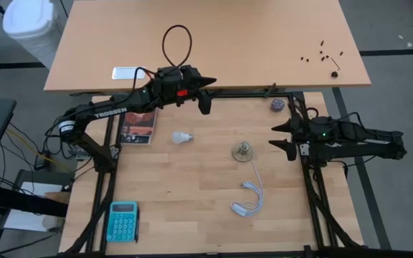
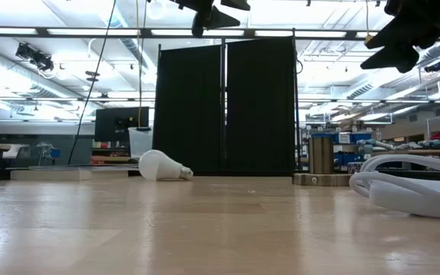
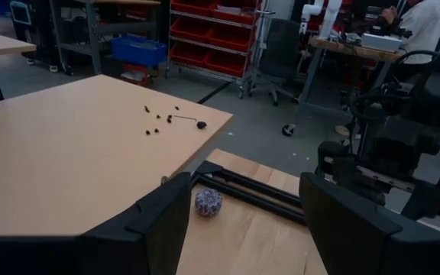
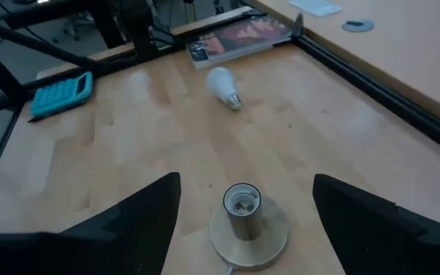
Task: Screw lightbulb
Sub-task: Return to Home Position
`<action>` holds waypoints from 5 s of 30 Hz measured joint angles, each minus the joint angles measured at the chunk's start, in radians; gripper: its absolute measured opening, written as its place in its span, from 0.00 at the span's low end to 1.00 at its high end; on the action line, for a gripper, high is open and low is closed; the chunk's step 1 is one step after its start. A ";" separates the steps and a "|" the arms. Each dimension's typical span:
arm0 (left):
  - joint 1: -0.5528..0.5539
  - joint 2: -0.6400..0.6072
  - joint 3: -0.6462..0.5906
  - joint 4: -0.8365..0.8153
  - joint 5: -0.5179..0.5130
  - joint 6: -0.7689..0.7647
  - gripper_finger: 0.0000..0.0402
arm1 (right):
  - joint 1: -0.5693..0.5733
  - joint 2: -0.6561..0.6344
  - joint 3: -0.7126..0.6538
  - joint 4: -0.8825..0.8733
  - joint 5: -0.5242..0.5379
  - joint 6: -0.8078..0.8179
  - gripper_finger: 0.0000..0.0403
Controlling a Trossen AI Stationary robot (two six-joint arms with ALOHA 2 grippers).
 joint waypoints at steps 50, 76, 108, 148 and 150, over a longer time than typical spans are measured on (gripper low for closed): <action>-0.086 -0.262 -0.652 0.583 -0.006 0.000 0.62 | -0.064 -0.213 -0.164 0.292 -0.020 -0.003 0.76; -0.152 -0.661 -1.193 0.649 -0.006 0.000 0.62 | -0.080 -0.323 -0.572 0.875 -0.021 -0.003 0.76; -0.151 -1.167 -1.459 0.561 -0.007 0.000 0.62 | -0.080 -0.327 -0.571 0.752 -0.021 -0.004 0.76; -0.151 -1.546 -1.460 0.257 -0.006 0.000 0.62 | -0.005 -0.389 -0.571 0.661 -0.035 -0.004 0.76; -0.151 -1.546 -1.460 0.187 -0.006 0.000 0.62 | 0.017 -0.389 -0.571 0.663 -0.035 -0.004 0.76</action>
